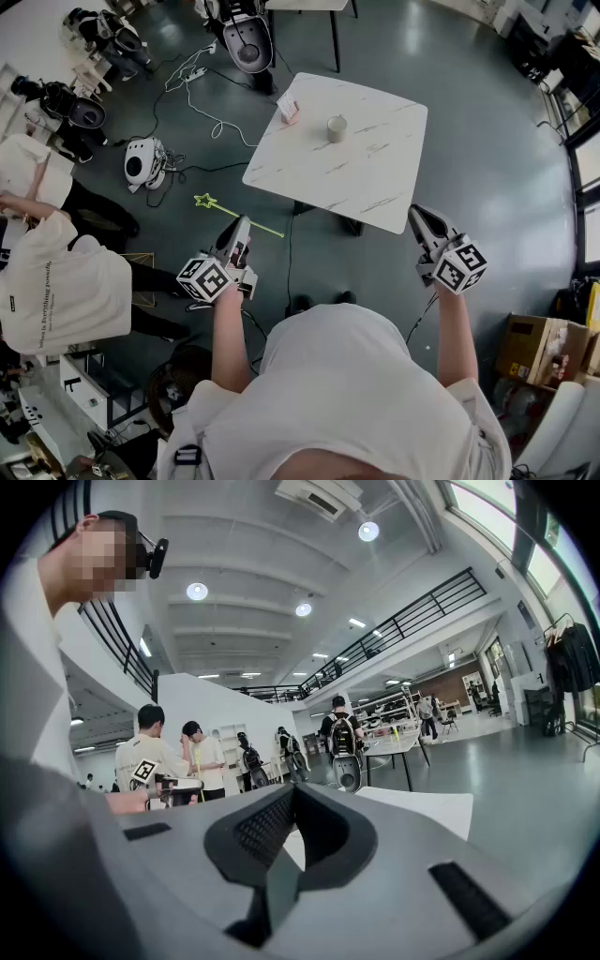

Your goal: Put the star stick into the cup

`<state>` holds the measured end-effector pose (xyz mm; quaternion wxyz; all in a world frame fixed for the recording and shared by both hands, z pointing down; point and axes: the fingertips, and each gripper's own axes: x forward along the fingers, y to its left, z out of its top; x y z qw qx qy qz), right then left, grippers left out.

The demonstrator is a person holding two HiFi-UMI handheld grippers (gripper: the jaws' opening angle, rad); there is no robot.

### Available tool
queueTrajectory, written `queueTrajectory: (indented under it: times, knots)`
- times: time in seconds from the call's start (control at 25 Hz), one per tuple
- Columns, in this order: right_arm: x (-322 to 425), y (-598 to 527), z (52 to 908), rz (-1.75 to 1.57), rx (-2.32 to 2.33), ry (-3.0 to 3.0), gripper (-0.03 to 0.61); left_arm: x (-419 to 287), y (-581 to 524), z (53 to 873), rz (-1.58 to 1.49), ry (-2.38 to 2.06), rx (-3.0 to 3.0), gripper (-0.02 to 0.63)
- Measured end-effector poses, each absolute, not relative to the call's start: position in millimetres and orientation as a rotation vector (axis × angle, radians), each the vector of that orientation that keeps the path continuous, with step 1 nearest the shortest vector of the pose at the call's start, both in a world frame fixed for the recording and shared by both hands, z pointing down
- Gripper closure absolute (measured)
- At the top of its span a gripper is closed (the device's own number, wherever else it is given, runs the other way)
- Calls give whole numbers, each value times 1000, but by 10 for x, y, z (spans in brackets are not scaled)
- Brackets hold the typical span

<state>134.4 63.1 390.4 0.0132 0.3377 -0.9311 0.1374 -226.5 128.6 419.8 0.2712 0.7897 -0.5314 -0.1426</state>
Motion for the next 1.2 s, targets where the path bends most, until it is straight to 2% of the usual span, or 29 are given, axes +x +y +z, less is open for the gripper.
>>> queueTrajectory:
  times: [0.8,1.2]
  knots:
    - [1284,612,4036,466,989,-2880,552,-2237,1341,4304,-367,-1461,2092,591]
    - [1594,576,4112,489,961,-2874,552,-2028,1403,4335,-386,-1525,2070,591]
